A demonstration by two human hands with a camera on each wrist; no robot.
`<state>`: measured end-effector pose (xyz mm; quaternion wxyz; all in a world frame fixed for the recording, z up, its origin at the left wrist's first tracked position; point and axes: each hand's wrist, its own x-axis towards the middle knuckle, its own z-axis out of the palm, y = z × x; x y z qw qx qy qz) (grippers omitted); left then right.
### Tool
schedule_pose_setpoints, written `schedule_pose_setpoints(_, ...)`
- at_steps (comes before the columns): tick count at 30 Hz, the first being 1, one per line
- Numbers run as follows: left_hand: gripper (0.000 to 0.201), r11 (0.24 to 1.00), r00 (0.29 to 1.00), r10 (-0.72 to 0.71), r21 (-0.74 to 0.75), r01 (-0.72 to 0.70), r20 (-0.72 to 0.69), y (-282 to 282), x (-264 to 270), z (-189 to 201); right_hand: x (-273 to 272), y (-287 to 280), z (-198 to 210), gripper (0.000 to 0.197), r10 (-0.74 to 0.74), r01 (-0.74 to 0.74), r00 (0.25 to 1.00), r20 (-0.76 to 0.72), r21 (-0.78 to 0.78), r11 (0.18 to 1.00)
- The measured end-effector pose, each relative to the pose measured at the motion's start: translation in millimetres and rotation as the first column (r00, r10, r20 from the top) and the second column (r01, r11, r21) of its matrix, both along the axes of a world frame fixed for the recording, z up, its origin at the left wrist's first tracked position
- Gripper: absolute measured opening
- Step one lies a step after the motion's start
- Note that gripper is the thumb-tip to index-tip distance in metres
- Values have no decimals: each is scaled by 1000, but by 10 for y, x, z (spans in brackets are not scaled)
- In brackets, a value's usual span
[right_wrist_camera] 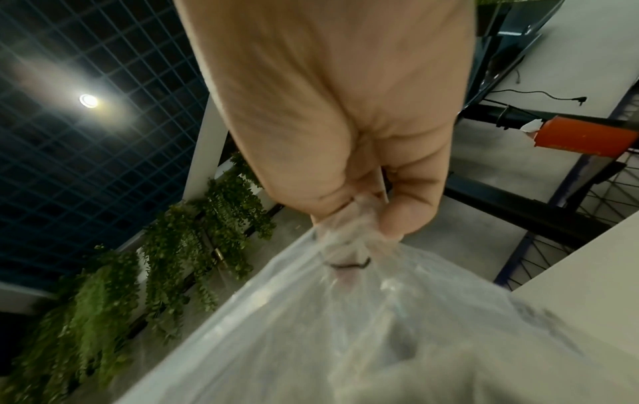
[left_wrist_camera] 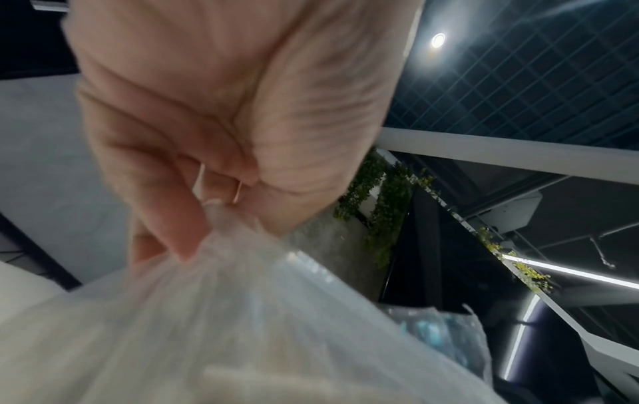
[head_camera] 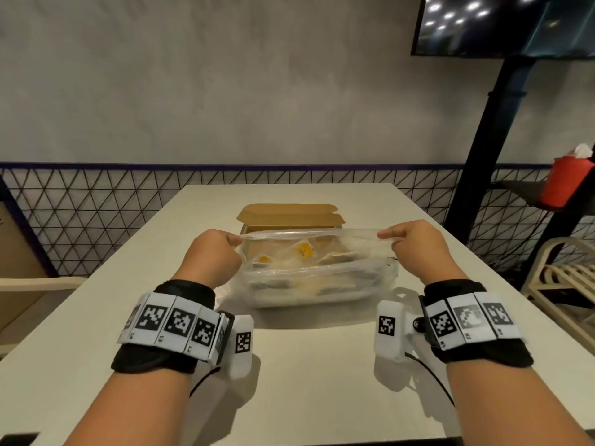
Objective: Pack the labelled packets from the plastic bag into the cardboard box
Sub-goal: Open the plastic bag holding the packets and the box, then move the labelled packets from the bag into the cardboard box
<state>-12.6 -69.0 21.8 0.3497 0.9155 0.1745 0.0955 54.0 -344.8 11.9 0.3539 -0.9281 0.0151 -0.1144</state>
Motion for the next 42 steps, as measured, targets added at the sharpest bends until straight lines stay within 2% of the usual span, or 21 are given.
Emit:
schedule_pose_setpoints(5, 58, 975, 976, -127, 158, 156, -178, -46, -60, 4, -28, 54, -7, 44, 101, -109, 984, -148, -52, 993)
schedule_pose_setpoints(9, 70, 934, 934, -244, 196, 299, -263, -80, -33, -27, -85, 72, 48, 51, 192, -203, 970, -149, -64, 977)
schedule_pose_setpoints(13, 77, 879, 886, -369, 204, 431, -281, -138, 14, 22, -82, 88, 78, 57, 232, -252, 960, -159, -122, 960)
schedule_pose_setpoints(17, 100, 855, 820, -402, 154, 496, -407, -106, 7, 56, -78, 67, 68, 57, 194, -226, 963, -190, -167, 960)
schedule_pose_setpoints(19, 104, 844, 801, -374, 186, 503, -468, -77, -23, 61, -92, 68, 69, 58, 185, -215, 965, -186, -163, 963)
schedule_pose_setpoints(23, 76, 840, 867, -338, 298, 454, -366, -38, -100, 116, -122, 115, 136, 60, 201, -214, 973, -114, -112, 970)
schedule_pose_setpoints(27, 77, 908, 929, -312, 226, 354, -200, 80, -214, 272, -161, 229, 333, 57, 232, -232, 973, -11, -4, 973)
schedule_pose_setpoints(31, 78, 969, 982, -187, 164, 185, 0, 255, -342, 425, -121, 509, 603, 54, 300, -304, 950, 87, 42, 952)
schedule_pose_setpoints(36, 57, 985, 991, -22, 172, -2, 135, 495, -412, 404, 155, 1179, 811, 63, 479, -478, 874, 81, -29, 878)
schedule_pose_setpoints(42, 69, 976, 971, 166, 115, -187, 174, 650, -524, 201, 381, 2009, 825, 64, 597, -595, 802, 14, -64, 801)
